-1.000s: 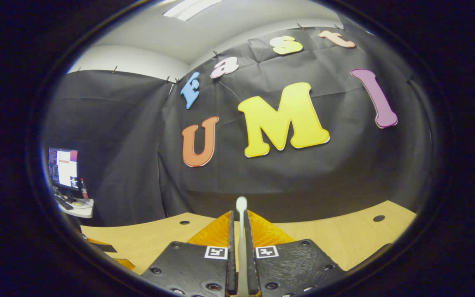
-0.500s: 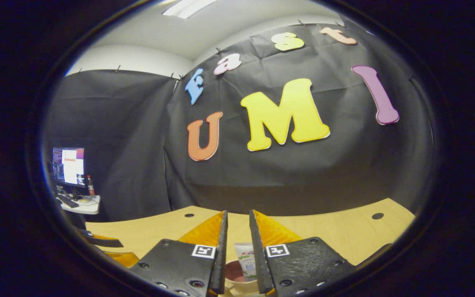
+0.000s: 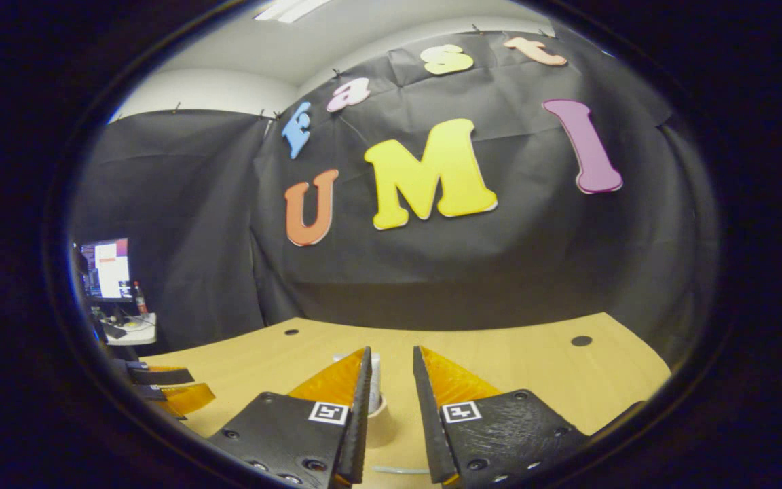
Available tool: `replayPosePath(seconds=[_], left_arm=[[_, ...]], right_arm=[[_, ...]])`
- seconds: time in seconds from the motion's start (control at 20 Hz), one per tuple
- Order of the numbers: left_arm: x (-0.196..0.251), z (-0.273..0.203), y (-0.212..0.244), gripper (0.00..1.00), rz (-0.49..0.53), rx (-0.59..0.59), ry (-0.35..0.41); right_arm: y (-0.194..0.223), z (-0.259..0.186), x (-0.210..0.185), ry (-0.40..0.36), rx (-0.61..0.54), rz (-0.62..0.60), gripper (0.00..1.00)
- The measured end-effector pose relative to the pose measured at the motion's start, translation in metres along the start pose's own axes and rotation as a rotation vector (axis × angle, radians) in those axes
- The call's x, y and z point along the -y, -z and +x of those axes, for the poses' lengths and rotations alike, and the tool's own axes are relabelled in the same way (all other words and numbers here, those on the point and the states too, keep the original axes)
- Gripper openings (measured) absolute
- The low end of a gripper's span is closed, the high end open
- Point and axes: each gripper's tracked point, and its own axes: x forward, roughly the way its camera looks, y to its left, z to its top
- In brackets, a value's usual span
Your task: Put the toothbrush and toothpaste on the desktop into the cup, then pick up the cup and place it on the coaster on the desktop.
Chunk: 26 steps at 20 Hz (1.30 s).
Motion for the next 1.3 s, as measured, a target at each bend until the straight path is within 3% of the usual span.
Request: replayPosePath(seconds=[0.15,0.3,0.35,0.4,0.45,0.5,0.55,0.6,0.65,0.8,0.85,0.9,1.05,1.1,1.15,1.3], left_arm=[[0.012,-0.007,-0.003,0.98,-0.004,0.009,0.027],[0.022,-0.012,-0.004,0.98,-0.01,0.015,0.055],[0.025,-0.014,-0.003,0.98,-0.012,0.015,0.065],[0.027,-0.016,-0.003,0.98,-0.013,0.017,0.073],[0.029,-0.019,-0.003,0.98,-0.009,0.02,0.079],[0.03,-0.022,-0.005,0.98,-0.001,0.028,0.081],[0.032,-0.024,-0.006,0.98,0.006,0.037,0.086],[0.034,-0.027,-0.006,0.98,0.009,0.041,0.094],[0.036,-0.03,-0.005,0.98,0.008,0.042,0.103],[0.042,-0.041,-0.007,0.98,-0.052,0.037,0.144],[0.047,-0.043,-0.007,0.98,-0.069,0.034,0.162],[0.048,-0.046,-0.009,0.98,-0.074,0.036,0.169],[0.045,-0.053,-0.015,0.98,-0.06,0.051,0.168],[0.044,-0.054,-0.018,1.0,-0.058,0.057,0.166],[0.043,-0.054,-0.021,0.98,-0.057,0.064,0.165],[0.043,-0.051,-0.024,0.98,-0.068,0.066,0.165]], right_arm=[[0.024,-0.024,0.037,0.14,-0.126,0.091,0.36],[0.051,-0.044,0.051,0.219,-0.228,0.207,0.4],[0.061,-0.049,0.061,0.268,-0.254,0.229,0.46],[0.074,-0.054,0.067,0.317,-0.289,0.249,0.46],[0.088,-0.058,0.072,0.36,-0.326,0.277,0.39],[0.104,-0.062,0.073,0.405,-0.37,0.302,0.46],[0.118,-0.064,0.074,0.446,-0.411,0.328,0.46],[0.13,-0.062,0.075,0.499,-0.455,0.35,0.39],[0.142,-0.061,0.077,0.55,-0.496,0.371,0.39],[0.166,-0.05,0.081,0.636,-0.576,0.398,0.39],[0.171,-0.046,0.083,0.656,-0.596,0.407,0.46],[0.173,-0.042,0.082,0.661,-0.608,0.42,0.4],[0.172,-0.029,0.083,0.663,-0.634,0.406,0.4],[0.174,-0.025,0.086,0.658,-0.64,0.392,0.45],[0.173,-0.026,0.085,0.638,-0.659,0.391,0.4],[0.175,-0.027,0.085,0.523,-0.725,0.329,0.41]])
